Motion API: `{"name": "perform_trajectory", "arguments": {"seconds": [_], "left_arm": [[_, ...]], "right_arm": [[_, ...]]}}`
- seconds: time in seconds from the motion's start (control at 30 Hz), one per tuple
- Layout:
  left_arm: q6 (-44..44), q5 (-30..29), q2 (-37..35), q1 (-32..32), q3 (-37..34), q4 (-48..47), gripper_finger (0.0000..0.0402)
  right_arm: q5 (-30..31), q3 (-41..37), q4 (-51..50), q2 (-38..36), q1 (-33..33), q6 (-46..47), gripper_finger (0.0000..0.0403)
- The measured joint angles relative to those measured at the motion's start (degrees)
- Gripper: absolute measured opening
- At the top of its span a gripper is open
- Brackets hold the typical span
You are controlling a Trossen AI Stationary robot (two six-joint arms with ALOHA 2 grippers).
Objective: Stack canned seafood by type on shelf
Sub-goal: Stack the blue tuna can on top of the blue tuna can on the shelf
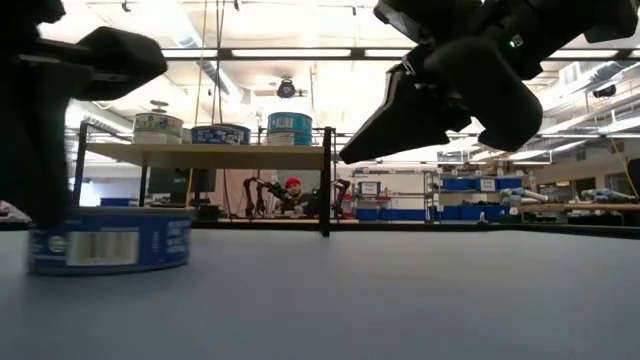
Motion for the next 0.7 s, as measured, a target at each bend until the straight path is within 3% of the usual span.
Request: {"name": "perform_trajectory", "arguments": {"seconds": [0.23,0.7], "left_arm": [[-3.4,0.8,-5.0,2.3,-0.1,-0.6,0.0001],[-4.5,0.9,-7.6,9.6,-0.1,5.5,0.0]], "right_arm": [[-0.7,0.0,2.1,0.0,3.1,-7.7,0.0053],[0.2,0.0,7.3,0.0,6.4,-15.2,0.0227]]}}
